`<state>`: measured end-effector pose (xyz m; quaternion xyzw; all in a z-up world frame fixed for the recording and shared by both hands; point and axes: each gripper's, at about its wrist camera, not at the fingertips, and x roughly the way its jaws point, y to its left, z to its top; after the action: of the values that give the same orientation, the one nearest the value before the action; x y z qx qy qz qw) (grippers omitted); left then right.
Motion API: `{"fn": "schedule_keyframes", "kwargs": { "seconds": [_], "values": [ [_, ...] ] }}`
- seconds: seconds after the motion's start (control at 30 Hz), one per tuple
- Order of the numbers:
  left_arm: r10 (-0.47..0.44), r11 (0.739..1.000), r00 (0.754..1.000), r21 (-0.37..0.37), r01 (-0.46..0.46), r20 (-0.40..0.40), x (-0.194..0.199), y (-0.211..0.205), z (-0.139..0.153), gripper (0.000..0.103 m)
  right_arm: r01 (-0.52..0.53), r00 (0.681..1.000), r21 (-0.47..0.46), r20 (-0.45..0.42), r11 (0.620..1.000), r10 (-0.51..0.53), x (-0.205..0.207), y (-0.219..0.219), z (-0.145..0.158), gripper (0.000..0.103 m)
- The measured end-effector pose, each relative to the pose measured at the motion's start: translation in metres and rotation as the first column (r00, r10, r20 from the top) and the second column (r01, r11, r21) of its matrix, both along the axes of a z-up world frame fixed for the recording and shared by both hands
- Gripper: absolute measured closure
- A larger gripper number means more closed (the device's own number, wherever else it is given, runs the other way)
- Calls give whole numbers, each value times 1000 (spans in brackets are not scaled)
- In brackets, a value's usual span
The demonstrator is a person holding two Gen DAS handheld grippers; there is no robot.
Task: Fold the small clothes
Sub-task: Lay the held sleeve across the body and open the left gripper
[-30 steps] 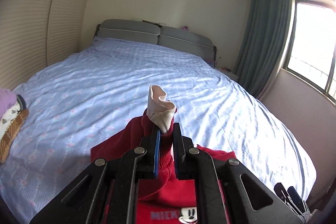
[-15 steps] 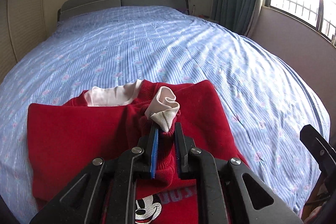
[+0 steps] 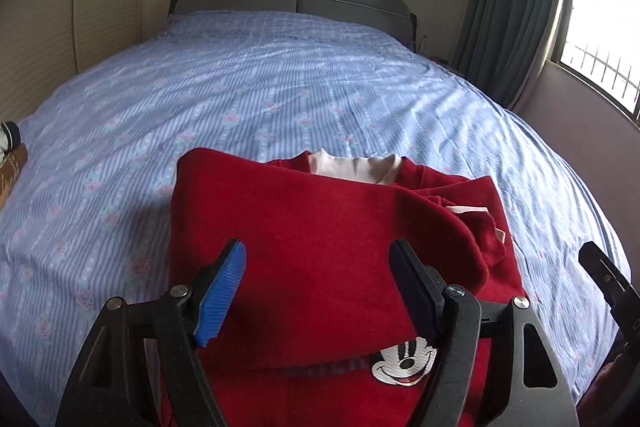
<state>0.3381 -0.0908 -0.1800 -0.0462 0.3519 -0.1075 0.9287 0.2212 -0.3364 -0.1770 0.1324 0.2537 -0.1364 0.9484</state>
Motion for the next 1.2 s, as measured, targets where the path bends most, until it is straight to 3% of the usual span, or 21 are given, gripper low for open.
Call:
{"fn": "schedule_keyframes", "kwargs": {
  "seconds": [0.1,0.27,0.37,0.57,0.7,0.9,1.2],
  "values": [
    [-26,999,1000,-27,25,-17,3,10,-13,30,-80,997,-36,10,996,81,13,23,2,21],
    [-14,1000,999,26,15,-50,9,13,-32,30,-165,986,-108,-21,980,164,49,49,-1,22],
    [-11,1000,997,-12,10,-75,14,21,-39,28,-199,979,-121,-57,972,194,70,56,-7,22],
    [-14,999,997,-33,12,-77,14,26,-45,25,-246,957,-93,-181,965,227,100,60,-35,41],
    [-19,999,996,-40,15,-83,14,28,-46,24,-212,944,-70,-273,975,185,106,55,-61,41],
    [-15,999,997,-44,11,-78,7,31,-36,25,-212,948,-137,-270,968,169,101,63,-55,41],
    [8,999,999,-32,-10,-41,-40,55,-1,25,-193,977,-146,-124,970,176,38,61,-4,34]
  ]
}}
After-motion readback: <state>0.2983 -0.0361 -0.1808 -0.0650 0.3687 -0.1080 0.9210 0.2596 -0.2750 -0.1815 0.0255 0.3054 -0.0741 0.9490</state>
